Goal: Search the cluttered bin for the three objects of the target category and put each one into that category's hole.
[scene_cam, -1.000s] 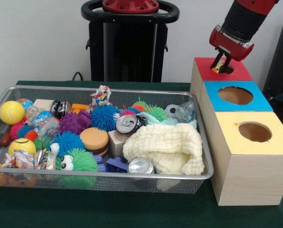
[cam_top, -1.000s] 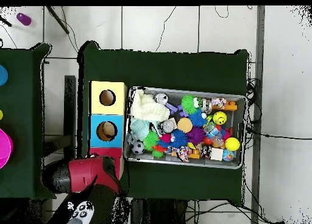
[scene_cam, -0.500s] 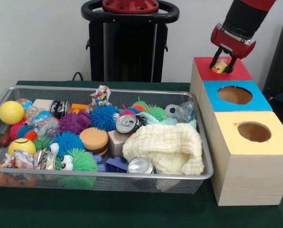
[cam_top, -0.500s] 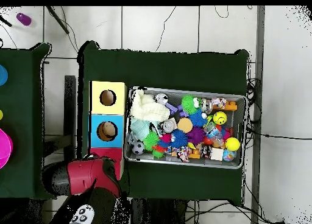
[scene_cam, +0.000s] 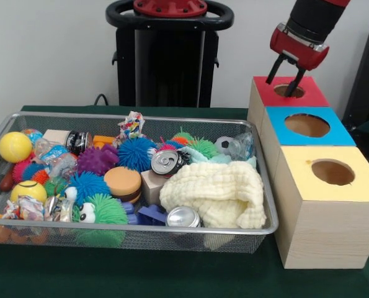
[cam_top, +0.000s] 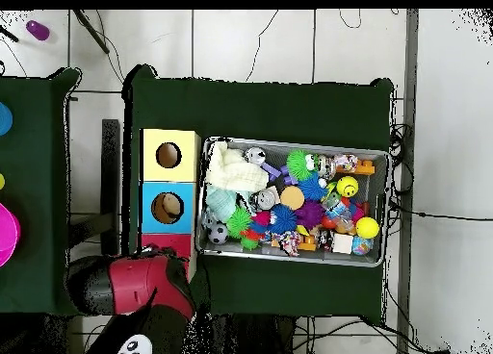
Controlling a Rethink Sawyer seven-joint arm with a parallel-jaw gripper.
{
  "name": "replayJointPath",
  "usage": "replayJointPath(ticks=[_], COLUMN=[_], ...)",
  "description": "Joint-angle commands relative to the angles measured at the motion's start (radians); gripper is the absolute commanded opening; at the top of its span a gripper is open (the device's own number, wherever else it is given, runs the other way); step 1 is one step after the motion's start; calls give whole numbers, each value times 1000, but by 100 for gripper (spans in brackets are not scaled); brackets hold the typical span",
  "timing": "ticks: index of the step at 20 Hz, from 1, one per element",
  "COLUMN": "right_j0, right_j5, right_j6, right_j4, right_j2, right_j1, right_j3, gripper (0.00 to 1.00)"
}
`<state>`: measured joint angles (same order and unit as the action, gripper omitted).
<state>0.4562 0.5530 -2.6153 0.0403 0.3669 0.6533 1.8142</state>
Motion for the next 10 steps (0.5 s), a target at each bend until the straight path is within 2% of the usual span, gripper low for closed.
replayJointPath(ticks=[1, 10], right_j0=[-63, -68], right_j5=[-38, -36], right_j6=[-38, -47], right_j4=[-67, -79], right_j2=[32, 22], right_j1=[28, 36], right_j3=[1, 5], gripper=[100, 100])
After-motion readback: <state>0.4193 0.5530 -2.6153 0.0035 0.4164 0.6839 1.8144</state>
